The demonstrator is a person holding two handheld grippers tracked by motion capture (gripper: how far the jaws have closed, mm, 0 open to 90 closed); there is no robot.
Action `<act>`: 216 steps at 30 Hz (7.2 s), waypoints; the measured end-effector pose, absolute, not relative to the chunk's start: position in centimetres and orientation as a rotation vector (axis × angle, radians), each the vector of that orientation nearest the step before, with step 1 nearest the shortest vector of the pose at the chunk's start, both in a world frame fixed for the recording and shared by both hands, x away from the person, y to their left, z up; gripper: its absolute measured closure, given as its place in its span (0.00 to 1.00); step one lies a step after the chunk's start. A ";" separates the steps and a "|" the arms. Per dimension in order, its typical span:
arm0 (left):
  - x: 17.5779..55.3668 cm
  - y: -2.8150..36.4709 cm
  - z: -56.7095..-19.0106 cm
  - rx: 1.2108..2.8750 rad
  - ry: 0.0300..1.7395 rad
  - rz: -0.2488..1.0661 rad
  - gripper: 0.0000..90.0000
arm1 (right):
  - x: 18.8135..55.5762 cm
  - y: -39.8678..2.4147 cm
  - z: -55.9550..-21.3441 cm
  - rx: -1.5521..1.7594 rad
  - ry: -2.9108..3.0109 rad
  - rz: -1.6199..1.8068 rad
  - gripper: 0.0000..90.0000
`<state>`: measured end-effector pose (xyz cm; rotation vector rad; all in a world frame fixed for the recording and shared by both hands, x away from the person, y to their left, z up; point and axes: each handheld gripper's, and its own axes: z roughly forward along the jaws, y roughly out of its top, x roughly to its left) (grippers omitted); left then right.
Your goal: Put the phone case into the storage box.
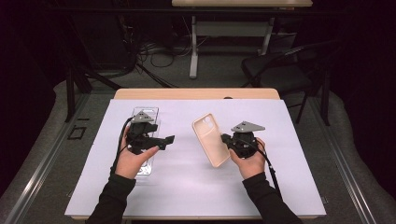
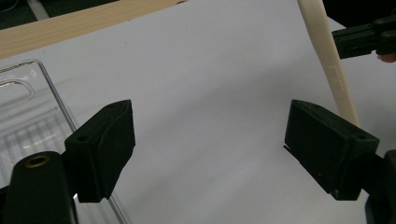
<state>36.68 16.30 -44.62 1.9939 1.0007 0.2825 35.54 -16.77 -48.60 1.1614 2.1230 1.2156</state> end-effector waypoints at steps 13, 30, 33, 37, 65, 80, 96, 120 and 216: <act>36.1 15.9 -44.9 1.928 1.013 0.156 0.24 | 34.1 -16.1 -48.4 1.120 2.045 1.250 0.98; 35.1 13.6 -45.4 1.972 0.905 0.080 0.39 | 33.6 -15.9 -48.7 1.118 2.041 1.248 0.98; 34.9 13.2 -45.4 1.976 0.891 0.070 0.42 | 33.5 -15.9 -48.7 1.114 2.037 1.249 0.98; 34.6 12.7 -45.6 1.990 0.861 0.080 0.49 | 33.5 -15.8 -48.7 1.110 2.036 1.250 0.98; 33.7 10.6 -47.4 1.860 0.907 -0.063 0.54 | 32.9 -15.2 -48.8 1.082 2.028 1.263 0.98; 33.6 10.4 -47.9 1.827 0.946 -0.081 0.64 | 32.6 -14.6 -49.0 1.078 2.038 1.289 0.98; 33.4 10.8 -47.9 1.760 1.029 -0.147 0.76 | 32.2 -14.1 -49.2 1.061 2.038 1.316 0.98; 33.3 11.0 -47.9 1.707 1.059 -0.135 0.86 | 31.9 -13.5 -49.7 1.084 2.027 1.379 0.98; 34.3 14.1 -46.9 1.740 1.072 -0.010 0.90 | 32.0 -13.4 -49.1 1.049 2.081 1.426 0.57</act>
